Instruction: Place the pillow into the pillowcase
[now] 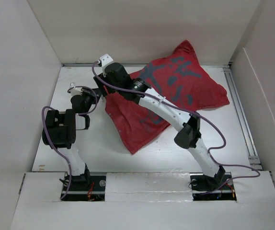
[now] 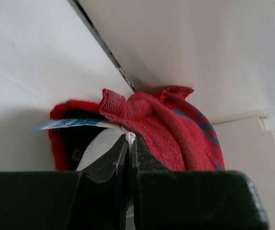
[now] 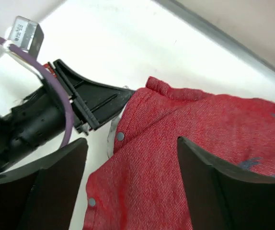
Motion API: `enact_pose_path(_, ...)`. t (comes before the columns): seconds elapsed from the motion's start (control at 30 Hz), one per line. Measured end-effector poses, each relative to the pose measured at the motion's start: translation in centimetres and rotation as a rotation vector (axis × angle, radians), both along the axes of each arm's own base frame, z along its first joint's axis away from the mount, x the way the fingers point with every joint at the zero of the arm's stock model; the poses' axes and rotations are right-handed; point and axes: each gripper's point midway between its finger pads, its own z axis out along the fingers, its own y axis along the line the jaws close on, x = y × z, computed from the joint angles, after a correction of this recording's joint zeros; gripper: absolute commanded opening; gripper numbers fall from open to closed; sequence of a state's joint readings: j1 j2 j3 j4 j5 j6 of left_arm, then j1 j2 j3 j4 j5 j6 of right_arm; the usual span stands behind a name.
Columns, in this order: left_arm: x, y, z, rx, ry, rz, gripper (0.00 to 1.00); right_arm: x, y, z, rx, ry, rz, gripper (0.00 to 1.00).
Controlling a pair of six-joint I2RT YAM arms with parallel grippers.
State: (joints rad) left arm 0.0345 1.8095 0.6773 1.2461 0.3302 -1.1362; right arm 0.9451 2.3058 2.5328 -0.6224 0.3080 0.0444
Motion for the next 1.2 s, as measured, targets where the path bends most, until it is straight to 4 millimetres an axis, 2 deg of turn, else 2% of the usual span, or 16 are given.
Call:
enact_pose_path(0.1,-1.2,-0.7,-1.9,-0.062,0.058,-0.037,0.00,0.3,0.3,-2.4,-0.043,0.022,0.000,0.77)
enact_pose_path(0.23,-2.1,-1.4,-5.1,-0.144,0.159,-0.072,0.00,1.6,-0.7,-6.7,-0.117,0.073,-0.024,0.74)
enact_pose_path(0.33,-2.9,-1.9,-6.8,-0.198,0.226,-0.090,0.00,2.4,-1.3,-8.4,-0.143,0.091,-0.034,0.74)
enact_pose_path(0.43,-3.3,-2.1,-7.1,-0.224,0.243,-0.104,0.00,2.7,-1.4,-8.8,-0.158,0.090,-0.033,0.74)
enact_pose_path(0.57,-4.1,-2.3,-7.6,-0.236,0.260,-0.115,0.00,2.1,-0.5,-9.2,-0.167,0.069,-0.009,0.74)
enact_pose_path(0.83,-5.4,-3.2,-8.6,-0.247,0.300,-0.170,0.00,-0.1,0.4,-13.1,-0.308,0.056,0.078,0.74)
enact_pose_path(0.9,-5.5,-3.3,-8.8,-0.246,0.305,-0.180,0.00,-0.1,0.3,-13.9,-0.328,0.053,0.082,0.77)
enact_pose_path(1.0,-5.7,-3.5,-8.8,-0.245,0.307,-0.190,0.00,-0.4,0.6,-14.9,-0.349,0.042,0.094,0.89)
enact_pose_path(1.07,-5.8,-3.6,-8.8,-0.245,0.308,-0.200,0.00,-0.6,0.5,-15.4,-0.374,0.033,0.101,0.91)
enact_pose_path(1.13,-5.9,-3.7,-8.8,-0.243,0.308,-0.209,0.00,-0.8,0.6,-15.3,-0.395,0.016,0.104,0.86)
enact_pose_path(1.2,-6.0,-3.8,-8.8,-0.241,0.308,-0.218,0.00,-0.8,0.6,-15.0,-0.405,0.000,0.098,0.69)
